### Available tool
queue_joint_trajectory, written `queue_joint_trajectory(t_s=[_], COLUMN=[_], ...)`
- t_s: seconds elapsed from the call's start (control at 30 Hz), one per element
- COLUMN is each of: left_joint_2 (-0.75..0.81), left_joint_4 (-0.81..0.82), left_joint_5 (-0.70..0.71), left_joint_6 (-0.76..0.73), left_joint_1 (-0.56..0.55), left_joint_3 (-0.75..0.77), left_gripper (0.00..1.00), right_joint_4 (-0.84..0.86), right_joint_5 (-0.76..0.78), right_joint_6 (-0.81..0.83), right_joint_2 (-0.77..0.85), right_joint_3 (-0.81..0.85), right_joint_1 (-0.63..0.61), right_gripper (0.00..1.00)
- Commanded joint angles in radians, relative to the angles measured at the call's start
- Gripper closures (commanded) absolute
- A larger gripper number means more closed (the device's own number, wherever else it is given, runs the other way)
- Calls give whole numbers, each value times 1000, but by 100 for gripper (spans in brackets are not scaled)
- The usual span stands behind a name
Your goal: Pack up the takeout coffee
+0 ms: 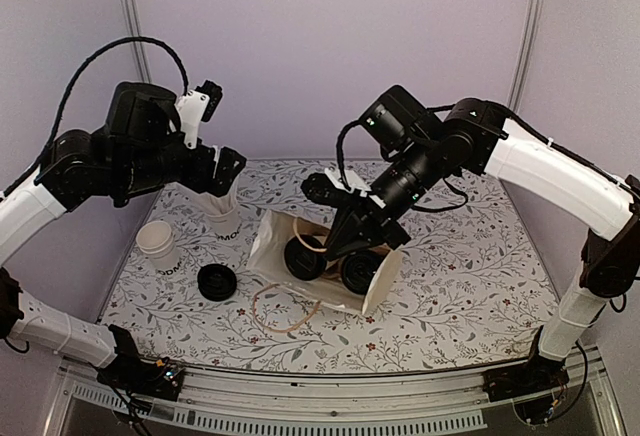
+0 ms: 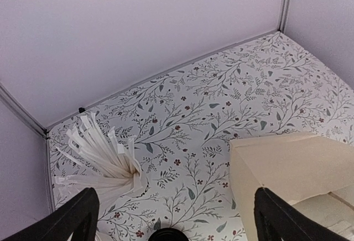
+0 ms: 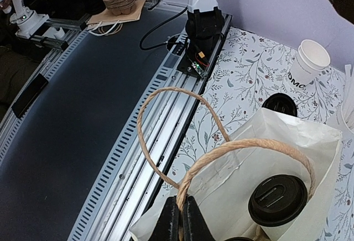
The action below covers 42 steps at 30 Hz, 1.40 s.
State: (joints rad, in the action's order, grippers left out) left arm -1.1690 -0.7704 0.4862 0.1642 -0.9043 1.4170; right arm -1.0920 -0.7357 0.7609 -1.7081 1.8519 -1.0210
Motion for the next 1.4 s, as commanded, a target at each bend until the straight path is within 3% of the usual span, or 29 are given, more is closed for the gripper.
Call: queue_joint_trajectory(t_s=[0.0, 0.43, 1.07, 1.37], left_joint_2=[14, -15, -44, -26], left_joint_4=[26, 26, 40, 12], left_joint_5=[-20, -74, -107, -132], left_joint_6=[-12, -26, -37, -30], left_joint_1=[18, 42, 66, 73], left_joint_3=[-12, -22, -13, -10], left_gripper=[0, 0, 0, 0], right_joint_4=[-33, -95, -107, -80], right_joint_5=[-39, -88, -77, -130], right_joint_6=[24, 86, 64, 27], right_joint_2=[10, 60, 62, 43], right_joint_3=[-5, -92, -23, -4], right_joint_1=[-10, -11, -8, 85], right_gripper=[96, 96, 100, 100])
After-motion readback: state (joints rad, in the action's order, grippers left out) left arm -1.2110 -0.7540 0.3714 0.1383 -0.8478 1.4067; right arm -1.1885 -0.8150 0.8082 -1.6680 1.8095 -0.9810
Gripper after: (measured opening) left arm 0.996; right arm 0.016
